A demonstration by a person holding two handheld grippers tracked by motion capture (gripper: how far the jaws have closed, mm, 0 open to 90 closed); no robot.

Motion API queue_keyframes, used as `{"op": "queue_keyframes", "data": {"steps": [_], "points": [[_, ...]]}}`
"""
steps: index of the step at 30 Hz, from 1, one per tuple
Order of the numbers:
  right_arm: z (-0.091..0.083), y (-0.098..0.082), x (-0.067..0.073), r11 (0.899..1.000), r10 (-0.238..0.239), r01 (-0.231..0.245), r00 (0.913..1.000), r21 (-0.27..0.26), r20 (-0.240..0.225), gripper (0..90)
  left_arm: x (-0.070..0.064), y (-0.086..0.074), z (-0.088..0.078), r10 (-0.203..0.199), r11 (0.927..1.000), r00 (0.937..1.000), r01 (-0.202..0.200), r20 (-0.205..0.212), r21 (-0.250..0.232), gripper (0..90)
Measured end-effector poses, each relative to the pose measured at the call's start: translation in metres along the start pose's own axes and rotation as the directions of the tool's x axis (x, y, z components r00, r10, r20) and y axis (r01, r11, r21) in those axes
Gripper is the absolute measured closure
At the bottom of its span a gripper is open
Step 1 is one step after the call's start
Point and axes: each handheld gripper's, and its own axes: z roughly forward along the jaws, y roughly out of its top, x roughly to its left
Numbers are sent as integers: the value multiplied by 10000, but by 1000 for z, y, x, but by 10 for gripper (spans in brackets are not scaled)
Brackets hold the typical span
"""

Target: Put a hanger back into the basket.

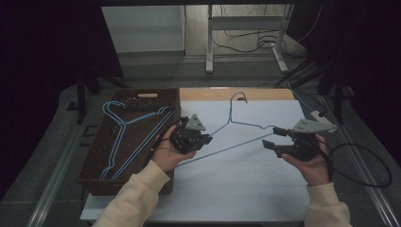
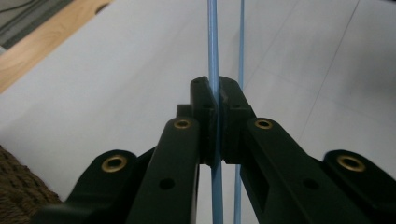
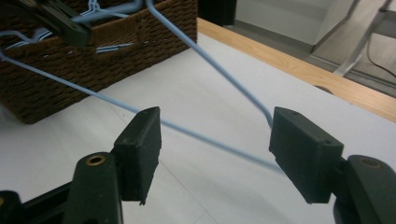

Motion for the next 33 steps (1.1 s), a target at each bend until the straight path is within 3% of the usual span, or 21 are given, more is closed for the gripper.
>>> {"op": "queue_keyframes", "data": {"steps": [6,11,15,18,24,29,31,33], "points": [[1,-6,-2,9999,140,-140,9999,62,3,348,5,-1,-20,-335,9977,9994,328,-112,-599,865],[8,-12,-1,9993,122,-120,9999,362,-79,347,12,-4,-42,-742,9899,9971,718,-149,-1218,865],[15,-17,1,9978,109,-97,9998,662,-180,343,21,-12,-64,-1085,9797,9938,1027,-247,-1720,865],[17,-18,1,9969,103,-87,9997,787,-199,342,25,-17,-74,-1224,9758,9917,1132,-383,-1872,865],[22,-24,2,9932,90,-63,9997,1165,-229,335,38,-35,-98,-1700,9640,9824,1494,-778,-2199,866],[25,-31,3,9906,177,-132,9993,1362,-320,334,48,-52,-116,-2087,9560,9716,1787,-1114,-2329,865],[26,-33,3,9898,172,-127,9994,1421,-303,333,53,-62,-125,-2325,9504,9641,1972,-1284,-2405,866],[26,-34,3,9891,185,-138,9994,1466,-306,333,55,-65,-127,-2410,9483,9613,2040,-1334,-2430,866]]}}
